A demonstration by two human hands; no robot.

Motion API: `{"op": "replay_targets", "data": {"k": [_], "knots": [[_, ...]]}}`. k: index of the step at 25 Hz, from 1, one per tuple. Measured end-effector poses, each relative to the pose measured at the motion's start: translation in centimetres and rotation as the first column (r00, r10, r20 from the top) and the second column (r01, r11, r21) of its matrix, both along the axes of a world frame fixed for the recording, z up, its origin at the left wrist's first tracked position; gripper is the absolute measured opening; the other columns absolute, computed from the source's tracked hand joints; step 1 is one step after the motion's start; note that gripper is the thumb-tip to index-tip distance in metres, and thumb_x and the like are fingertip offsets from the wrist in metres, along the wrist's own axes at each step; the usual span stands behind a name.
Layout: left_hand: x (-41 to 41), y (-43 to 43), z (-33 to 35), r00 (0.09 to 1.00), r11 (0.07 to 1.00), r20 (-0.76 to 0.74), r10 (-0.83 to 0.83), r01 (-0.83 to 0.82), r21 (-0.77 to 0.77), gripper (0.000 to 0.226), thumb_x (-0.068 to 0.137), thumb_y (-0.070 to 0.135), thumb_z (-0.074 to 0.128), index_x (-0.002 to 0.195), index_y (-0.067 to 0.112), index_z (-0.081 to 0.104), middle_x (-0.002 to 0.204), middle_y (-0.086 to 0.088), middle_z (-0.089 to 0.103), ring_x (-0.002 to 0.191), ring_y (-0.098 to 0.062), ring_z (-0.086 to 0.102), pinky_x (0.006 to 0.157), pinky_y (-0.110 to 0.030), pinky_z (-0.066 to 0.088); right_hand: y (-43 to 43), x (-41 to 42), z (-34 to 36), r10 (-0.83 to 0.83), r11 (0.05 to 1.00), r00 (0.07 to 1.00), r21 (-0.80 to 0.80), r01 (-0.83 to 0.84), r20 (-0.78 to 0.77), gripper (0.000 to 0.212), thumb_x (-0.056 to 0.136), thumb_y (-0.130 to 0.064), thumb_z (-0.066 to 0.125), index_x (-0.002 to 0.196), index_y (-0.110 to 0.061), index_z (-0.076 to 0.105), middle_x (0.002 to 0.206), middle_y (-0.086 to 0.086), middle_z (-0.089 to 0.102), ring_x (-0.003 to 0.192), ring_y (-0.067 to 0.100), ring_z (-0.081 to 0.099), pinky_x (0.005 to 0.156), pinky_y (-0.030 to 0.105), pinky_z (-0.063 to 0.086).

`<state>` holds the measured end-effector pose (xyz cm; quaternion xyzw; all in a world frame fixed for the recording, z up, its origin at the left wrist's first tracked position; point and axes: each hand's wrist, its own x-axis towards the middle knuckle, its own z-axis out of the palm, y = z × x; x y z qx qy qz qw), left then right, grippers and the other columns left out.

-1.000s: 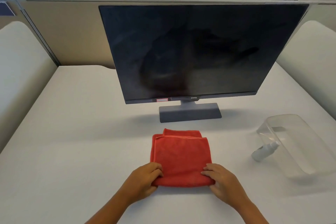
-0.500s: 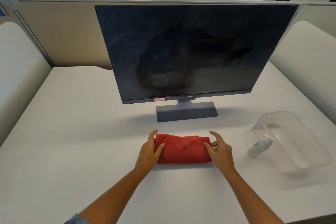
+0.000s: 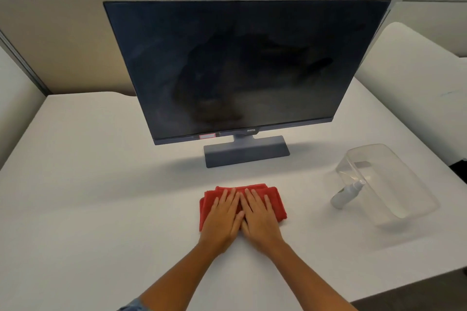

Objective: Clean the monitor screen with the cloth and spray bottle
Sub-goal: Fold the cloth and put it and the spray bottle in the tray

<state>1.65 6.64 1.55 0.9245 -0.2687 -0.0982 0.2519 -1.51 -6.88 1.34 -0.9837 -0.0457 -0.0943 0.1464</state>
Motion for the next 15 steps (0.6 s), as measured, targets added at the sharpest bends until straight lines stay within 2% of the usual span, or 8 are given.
{"op": "replay_targets", "data": {"k": [2, 4, 7, 10, 12, 14, 15], "knots": [[0.2, 1.3, -1.2, 0.998, 0.994, 0.041, -0.051, 0.047, 0.099, 0.062, 0.090, 0.056, 0.004, 0.142, 0.024, -0.009, 0.153, 0.007, -0.010, 0.144, -0.013, -0.009, 0.117, -0.031, -0.010, -1.0, -0.5, -0.6, -0.008, 0.998, 0.999, -0.056, 0.005, -0.054, 0.053, 0.094, -0.041, 0.044, 0.139, -0.014, 0.043, 0.144, 0.010, 0.046, 0.133, 0.029, 0.041, 0.109, 0.054, 0.022], [0.5, 2.2, -1.6, 0.991, 0.988, 0.089, -0.095, 0.083, 0.127, 0.060, 0.094, 0.051, 0.015, 0.143, 0.023, -0.005, 0.152, 0.007, -0.010, 0.144, -0.015, -0.007, 0.116, -0.032, -0.010, -2.6, -0.9, -0.5, -0.071, 0.989, 0.996, -0.134, 0.062, -0.061, 0.058, 0.093, -0.048, 0.030, 0.140, -0.016, 0.043, 0.145, 0.011, 0.044, 0.134, 0.030, 0.041, 0.108, 0.054, 0.025], [0.6, 2.5, -1.7, 0.981, 0.987, 0.154, -0.115, 0.096, 0.129, 0.070, 0.091, 0.061, 0.022, 0.146, 0.022, 0.004, 0.153, 0.005, -0.002, 0.145, -0.017, -0.002, 0.118, -0.037, -0.004, -4.9, -1.2, 0.3, -0.261, 0.961, 0.946, -0.146, 0.235, -0.192, 0.070, 0.091, -0.059, 0.022, 0.147, -0.018, 0.027, 0.151, 0.017, 0.031, 0.139, 0.035, 0.030, 0.113, 0.051, 0.022], [0.2, 2.4, -1.8, 0.978, 0.985, 0.172, -0.120, 0.097, 0.140, 0.079, 0.086, 0.068, 0.022, 0.146, 0.021, 0.005, 0.155, 0.001, 0.003, 0.144, -0.018, -0.004, 0.118, -0.036, -0.008, -5.5, -1.1, 1.2, -0.433, 0.893, 0.841, -0.030, 0.448, -0.323, 0.083, 0.085, -0.063, 0.045, 0.147, -0.012, 0.023, 0.137, 0.017, 0.046, 0.122, 0.034, 0.043, 0.099, 0.042, 0.041], [0.1, 2.3, -1.6, 0.979, 0.986, 0.173, -0.108, 0.084, 0.141, 0.078, 0.086, 0.067, 0.023, 0.146, 0.021, 0.005, 0.156, 0.000, 0.004, 0.144, -0.018, -0.004, 0.118, -0.036, -0.008, -5.1, -0.4, 2.1, -0.443, 0.832, 0.794, 0.139, 0.538, -0.417, 0.085, 0.081, -0.056, 0.061, 0.144, -0.010, 0.028, 0.128, 0.015, 0.049, 0.114, 0.032, 0.048, 0.093, 0.040, 0.045], [0.1, 2.2, -1.4, 0.981, 0.986, 0.166, -0.102, 0.078, 0.144, 0.078, 0.087, 0.067, 0.025, 0.146, 0.021, 0.004, 0.157, 0.000, 0.003, 0.144, -0.017, -0.005, 0.119, -0.036, -0.006, -4.7, 0.6, 2.7, -0.411, 0.708, 0.742, 0.327, 0.626, -0.530, 0.074, 0.076, -0.045, 0.071, 0.135, -0.011, 0.042, 0.121, 0.013, 0.052, 0.109, 0.030, 0.054, 0.093, 0.040, 0.049], [0.0, 2.1, -1.3, 0.983, 0.987, 0.159, -0.096, 0.074, 0.140, 0.077, 0.087, 0.066, 0.026, 0.146, 0.021, 0.004, 0.157, 0.000, 0.003, 0.144, -0.017, -0.005, 0.119, -0.036, -0.004, -4.7, 1.1, 2.9, -0.389, 0.618, 0.717, 0.413, 0.669, -0.579, 0.067, 0.073, -0.040, 0.075, 0.128, -0.010, 0.049, 0.117, 0.011, 0.057, 0.105, 0.028, 0.057, 0.092, 0.041, 0.050]]}}
